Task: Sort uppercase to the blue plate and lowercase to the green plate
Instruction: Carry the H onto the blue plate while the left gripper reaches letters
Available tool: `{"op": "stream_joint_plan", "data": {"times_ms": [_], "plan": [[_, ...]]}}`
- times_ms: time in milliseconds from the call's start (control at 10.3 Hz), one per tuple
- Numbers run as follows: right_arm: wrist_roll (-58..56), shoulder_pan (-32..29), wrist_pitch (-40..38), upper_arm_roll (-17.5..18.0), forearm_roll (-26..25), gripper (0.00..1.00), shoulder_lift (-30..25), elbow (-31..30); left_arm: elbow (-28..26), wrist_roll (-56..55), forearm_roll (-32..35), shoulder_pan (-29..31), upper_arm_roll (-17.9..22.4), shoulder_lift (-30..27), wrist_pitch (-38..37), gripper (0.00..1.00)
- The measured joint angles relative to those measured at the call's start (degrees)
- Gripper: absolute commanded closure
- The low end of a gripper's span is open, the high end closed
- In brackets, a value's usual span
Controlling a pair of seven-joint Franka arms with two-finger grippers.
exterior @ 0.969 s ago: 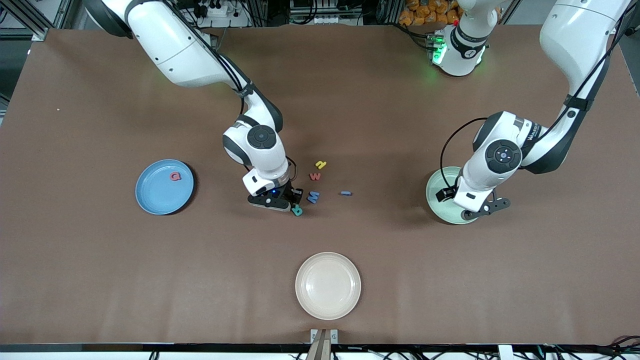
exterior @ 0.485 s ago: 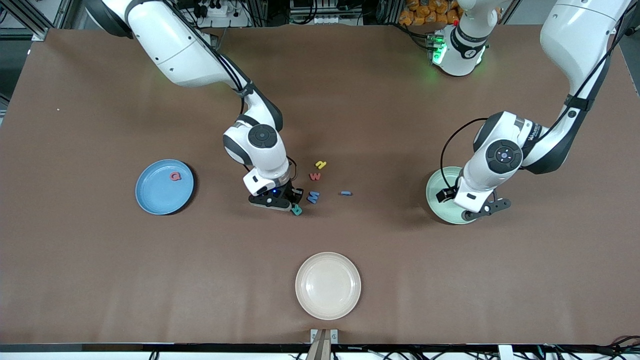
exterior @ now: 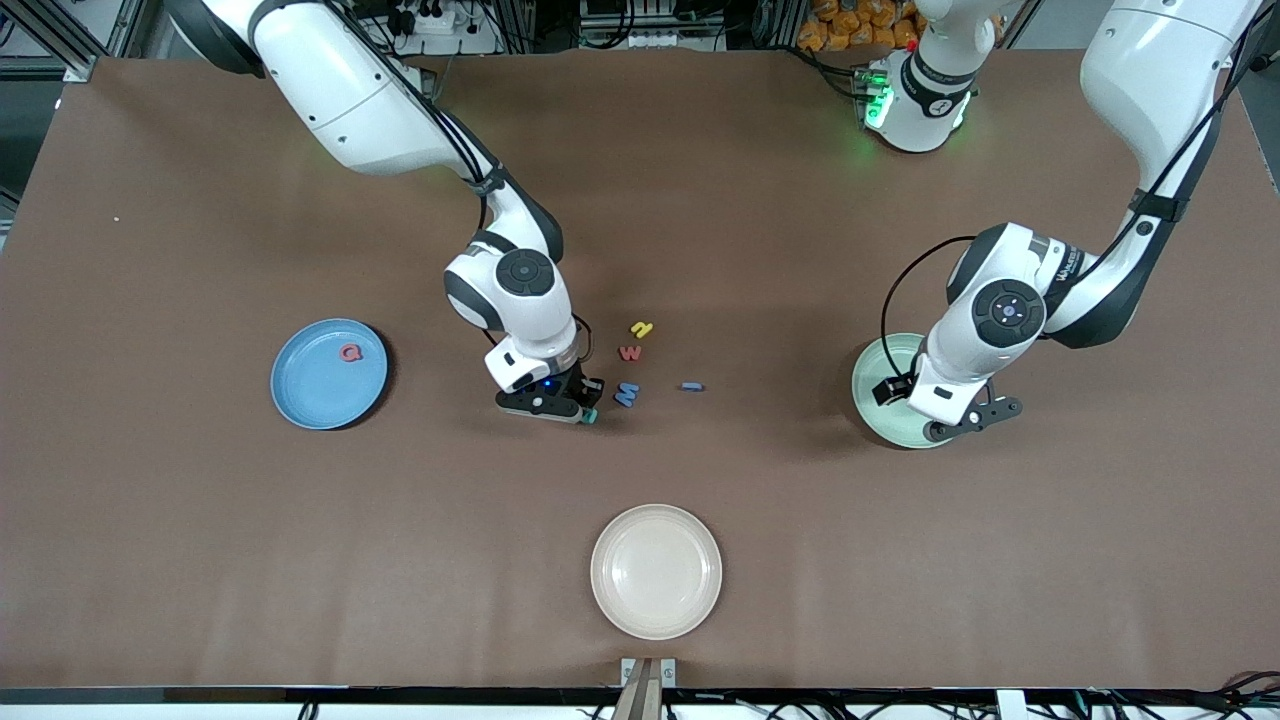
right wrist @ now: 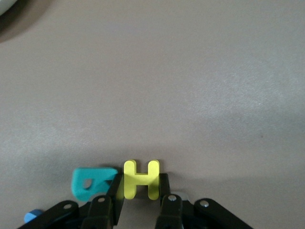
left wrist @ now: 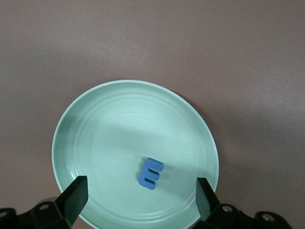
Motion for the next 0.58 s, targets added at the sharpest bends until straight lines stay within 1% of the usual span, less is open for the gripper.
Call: {"op": "stream_joint_plan", "data": {"times_ms": [194,291,581], "plan": [[-1.8,-0.5,-0.6,-0.1,-0.1,0.68,0.0,0.2,0.0,0.0,0.0,0.0,0.0,0.0,0.0,0.0],[-4.0,-1.0,-2.4,-0.1,-0.1,0.68,-0.1,0.6,0.0,0.0,0.0,0.0,0.0,0.0,0.0,0.0],[-17.1,-4.9,-13.9,0.5,-0.2,0.69,-1.1,3.1,0.4,0.0,-0.7,0.0,0.0,0.0,0.0,0.0]]}}
